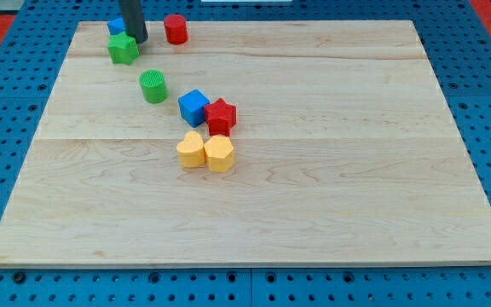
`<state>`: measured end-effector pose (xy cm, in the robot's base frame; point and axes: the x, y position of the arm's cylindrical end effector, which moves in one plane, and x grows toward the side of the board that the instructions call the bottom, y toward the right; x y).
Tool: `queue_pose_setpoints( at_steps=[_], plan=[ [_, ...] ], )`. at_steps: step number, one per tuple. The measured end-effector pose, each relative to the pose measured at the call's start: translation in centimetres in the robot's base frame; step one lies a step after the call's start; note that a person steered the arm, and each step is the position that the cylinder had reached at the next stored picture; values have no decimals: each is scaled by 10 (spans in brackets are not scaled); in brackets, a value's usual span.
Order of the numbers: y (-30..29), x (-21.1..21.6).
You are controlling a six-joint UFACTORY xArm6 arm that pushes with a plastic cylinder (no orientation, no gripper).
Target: Move red circle closer to the red star nudging red star
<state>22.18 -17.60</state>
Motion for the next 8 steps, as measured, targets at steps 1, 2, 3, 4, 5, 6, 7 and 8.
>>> queue_pose_setpoints(
  at_steps=[1, 2, 3, 4, 5, 6, 7, 8],
  plan=[
    [12, -31],
    [40, -29],
    [74, -16],
    [121, -15],
    [172, -15],
    [186, 1],
    [165, -7],
    [172, -29]
  ],
)
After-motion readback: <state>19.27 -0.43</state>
